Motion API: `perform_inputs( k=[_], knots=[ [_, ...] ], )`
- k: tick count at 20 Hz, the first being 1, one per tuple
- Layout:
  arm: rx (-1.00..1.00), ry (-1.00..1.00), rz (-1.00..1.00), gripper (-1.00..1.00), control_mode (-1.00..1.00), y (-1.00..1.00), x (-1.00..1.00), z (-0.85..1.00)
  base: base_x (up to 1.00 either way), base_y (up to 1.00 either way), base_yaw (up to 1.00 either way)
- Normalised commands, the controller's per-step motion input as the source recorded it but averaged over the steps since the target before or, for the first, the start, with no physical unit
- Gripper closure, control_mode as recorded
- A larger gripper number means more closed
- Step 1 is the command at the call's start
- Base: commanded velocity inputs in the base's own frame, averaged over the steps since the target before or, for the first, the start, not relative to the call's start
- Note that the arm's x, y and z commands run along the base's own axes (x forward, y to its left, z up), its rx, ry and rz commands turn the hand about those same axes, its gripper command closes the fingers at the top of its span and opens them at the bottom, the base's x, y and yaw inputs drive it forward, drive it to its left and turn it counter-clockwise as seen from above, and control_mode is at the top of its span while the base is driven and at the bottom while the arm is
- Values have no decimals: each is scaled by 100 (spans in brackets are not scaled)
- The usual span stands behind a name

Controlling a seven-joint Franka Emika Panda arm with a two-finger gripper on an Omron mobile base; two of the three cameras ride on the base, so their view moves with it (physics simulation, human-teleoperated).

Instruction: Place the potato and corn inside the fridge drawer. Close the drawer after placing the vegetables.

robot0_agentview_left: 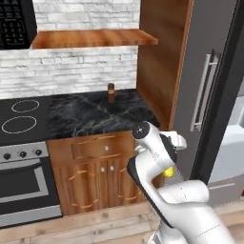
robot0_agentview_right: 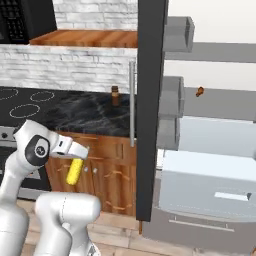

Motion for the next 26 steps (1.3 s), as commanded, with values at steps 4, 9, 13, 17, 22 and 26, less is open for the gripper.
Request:
perform_inputs(
  k=[4,9,13,17,22,26],
  knots=[
    [0,0,0,100,100,0,0,0,-82,-63,1],
    [0,0,0,100,100,0,0,0,-57,-100,-9],
    [0,0,0,100,100,0,0,0,-36,-100,-9],
    [0,0,0,100,100,0,0,0,10,-97,-2],
    [0,0,0,100,100,0,0,0,63,-60,0],
    [0,0,0,100,100,0,0,0,95,-33,0]
  ],
)
